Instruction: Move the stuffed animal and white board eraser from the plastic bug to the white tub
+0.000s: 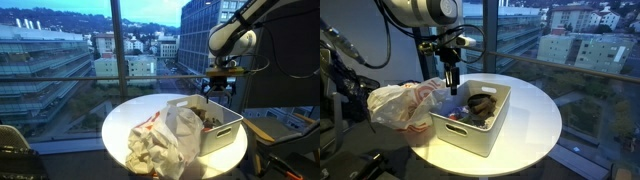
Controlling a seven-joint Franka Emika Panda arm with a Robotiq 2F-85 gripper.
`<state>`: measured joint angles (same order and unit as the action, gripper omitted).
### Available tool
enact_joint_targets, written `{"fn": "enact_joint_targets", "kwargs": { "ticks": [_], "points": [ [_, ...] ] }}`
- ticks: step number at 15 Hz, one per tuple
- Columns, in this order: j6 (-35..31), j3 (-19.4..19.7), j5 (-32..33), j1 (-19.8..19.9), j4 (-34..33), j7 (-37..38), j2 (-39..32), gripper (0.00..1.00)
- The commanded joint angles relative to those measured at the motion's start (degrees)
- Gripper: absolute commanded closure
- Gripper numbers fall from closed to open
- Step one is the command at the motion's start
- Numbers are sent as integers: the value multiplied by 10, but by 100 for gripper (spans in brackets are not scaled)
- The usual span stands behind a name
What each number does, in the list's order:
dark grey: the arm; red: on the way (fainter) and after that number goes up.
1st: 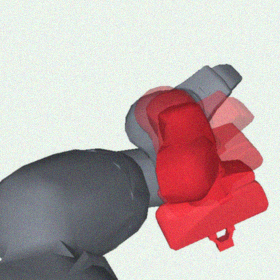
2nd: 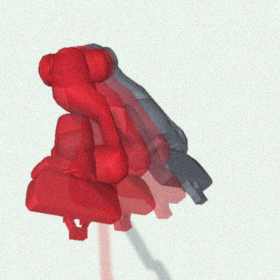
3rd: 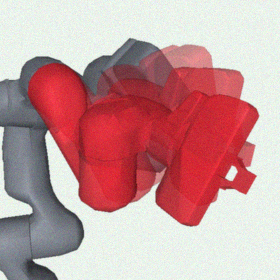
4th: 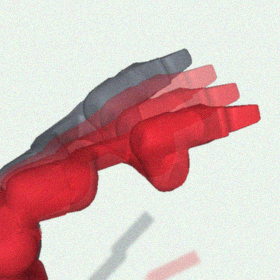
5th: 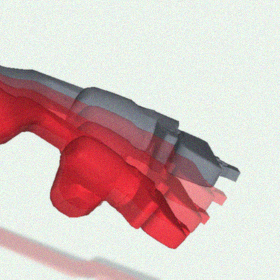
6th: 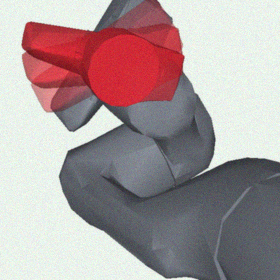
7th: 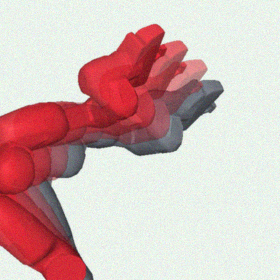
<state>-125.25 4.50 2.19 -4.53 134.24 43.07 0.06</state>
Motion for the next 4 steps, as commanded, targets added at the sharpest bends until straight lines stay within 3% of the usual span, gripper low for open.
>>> {"fn": "enact_joint_targets", "kwargs": {
  "ticks": [1, 4],
  "points": [
    [18, -19, -6, 20, -1, -7, 10, 0],
    [29, -21, -10, 22, 0, -14, 19, 0]
  ]
}}
